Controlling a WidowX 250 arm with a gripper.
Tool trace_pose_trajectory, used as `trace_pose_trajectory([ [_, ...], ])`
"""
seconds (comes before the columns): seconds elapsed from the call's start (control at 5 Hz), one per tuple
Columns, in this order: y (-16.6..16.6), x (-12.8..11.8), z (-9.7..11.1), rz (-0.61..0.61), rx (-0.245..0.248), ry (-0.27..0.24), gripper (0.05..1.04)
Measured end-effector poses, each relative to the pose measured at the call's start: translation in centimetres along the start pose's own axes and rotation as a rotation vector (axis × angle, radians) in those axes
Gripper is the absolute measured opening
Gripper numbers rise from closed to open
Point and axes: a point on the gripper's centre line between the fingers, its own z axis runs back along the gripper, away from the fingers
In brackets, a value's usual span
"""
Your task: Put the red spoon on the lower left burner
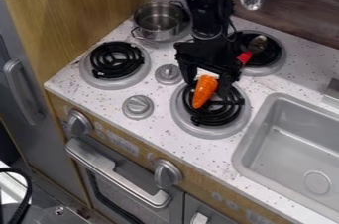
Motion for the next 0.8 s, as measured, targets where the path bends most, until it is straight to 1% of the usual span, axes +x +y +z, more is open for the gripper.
trace_pose_trajectory([
  [0.2,0.0,-0.7,-1.1,0.003,-0.001,0.037,1.001],
  [0.4,-0.5,2.0,-2.2,-0.057,-0.025,0.016,1.001],
  [0.6,-1.0,5.3,-2.5,-0.107,-0.049,-0.020,0.999],
  [0.8,-0.9,8.5,-2.6,-0.136,-0.042,-0.057,0.999],
])
